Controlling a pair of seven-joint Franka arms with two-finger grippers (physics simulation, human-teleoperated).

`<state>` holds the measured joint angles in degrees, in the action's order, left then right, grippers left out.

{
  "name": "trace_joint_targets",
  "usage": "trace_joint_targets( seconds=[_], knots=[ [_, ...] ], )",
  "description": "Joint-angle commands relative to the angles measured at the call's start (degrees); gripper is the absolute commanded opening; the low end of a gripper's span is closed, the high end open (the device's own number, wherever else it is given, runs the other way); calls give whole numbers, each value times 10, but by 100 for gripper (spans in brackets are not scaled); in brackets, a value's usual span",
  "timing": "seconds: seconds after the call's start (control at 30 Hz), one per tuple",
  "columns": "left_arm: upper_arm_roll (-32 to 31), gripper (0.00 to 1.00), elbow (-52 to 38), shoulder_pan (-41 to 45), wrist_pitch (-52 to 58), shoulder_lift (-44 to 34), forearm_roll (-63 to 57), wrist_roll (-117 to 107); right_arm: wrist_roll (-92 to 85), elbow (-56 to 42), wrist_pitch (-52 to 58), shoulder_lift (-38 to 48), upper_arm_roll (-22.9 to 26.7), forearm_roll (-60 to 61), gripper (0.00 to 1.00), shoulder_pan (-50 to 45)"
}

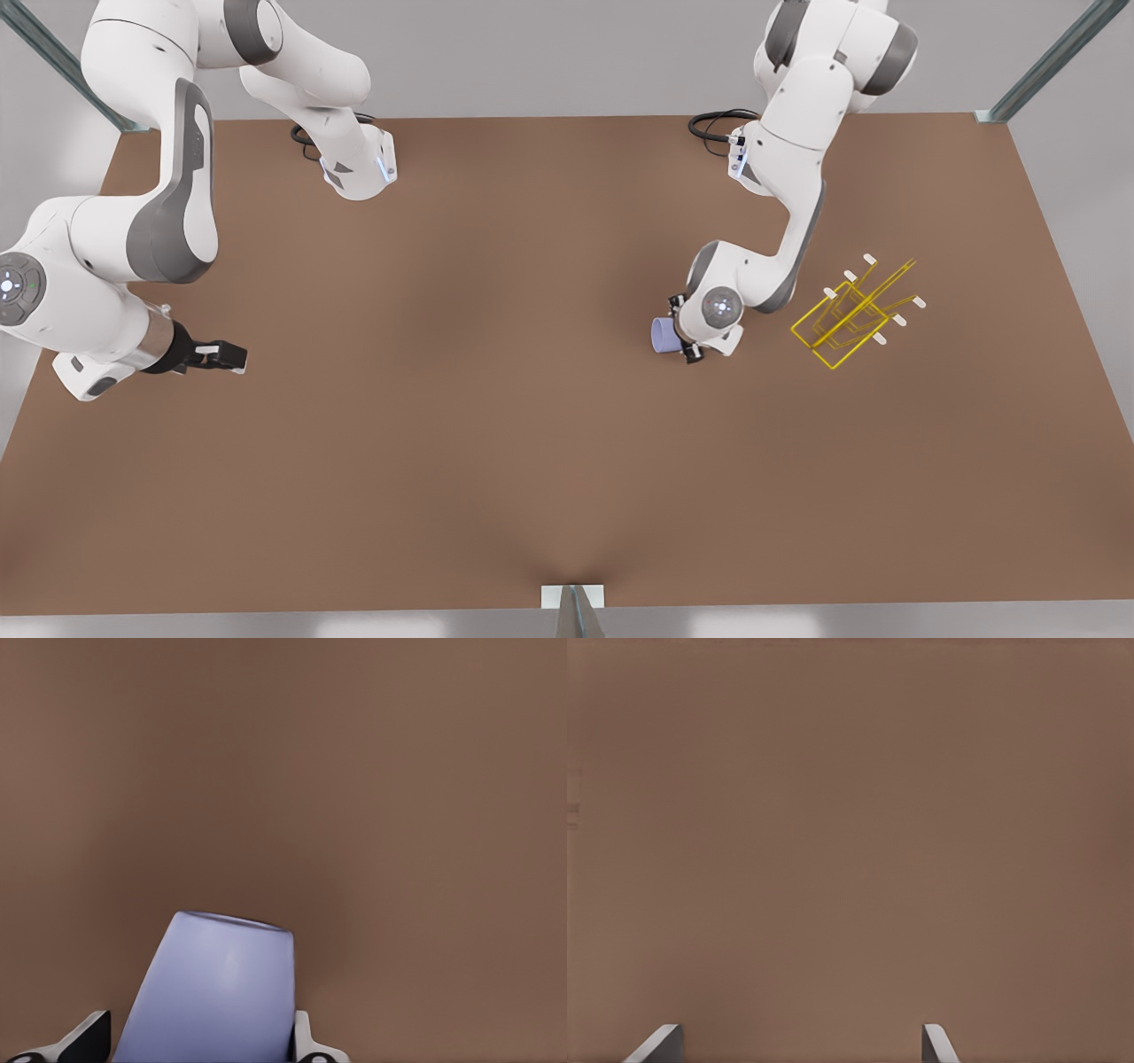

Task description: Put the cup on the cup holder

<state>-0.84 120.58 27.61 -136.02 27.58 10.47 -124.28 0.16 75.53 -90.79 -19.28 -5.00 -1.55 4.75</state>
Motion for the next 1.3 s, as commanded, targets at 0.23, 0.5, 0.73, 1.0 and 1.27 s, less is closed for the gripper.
trace_joint_targets(
  seconds=[0.23, 0.5, 0.73, 1.0, 1.27],
  knots=[
    [0, 76, -9, -2, 10, -22, -3, -17, -17, 0, -4, -1, 0, 1, 100, 0],
    [211, 77, -234, 174, 373, -16, -201, -54, -16, -1, -4, -1, 0, 1, 100, 0],
    [649, 77, -187, 590, 373, 98, -198, -13, -16, -1, -4, -1, 0, 1, 100, 0],
    [781, 77, -28, 750, 363, 224, -259, 93, -16, -1, -4, -1, 0, 1, 100, 0],
    [843, 77, 80, 814, 312, 277, -348, 166, -16, -1, -4, -1, 0, 1, 100, 0]
  ],
)
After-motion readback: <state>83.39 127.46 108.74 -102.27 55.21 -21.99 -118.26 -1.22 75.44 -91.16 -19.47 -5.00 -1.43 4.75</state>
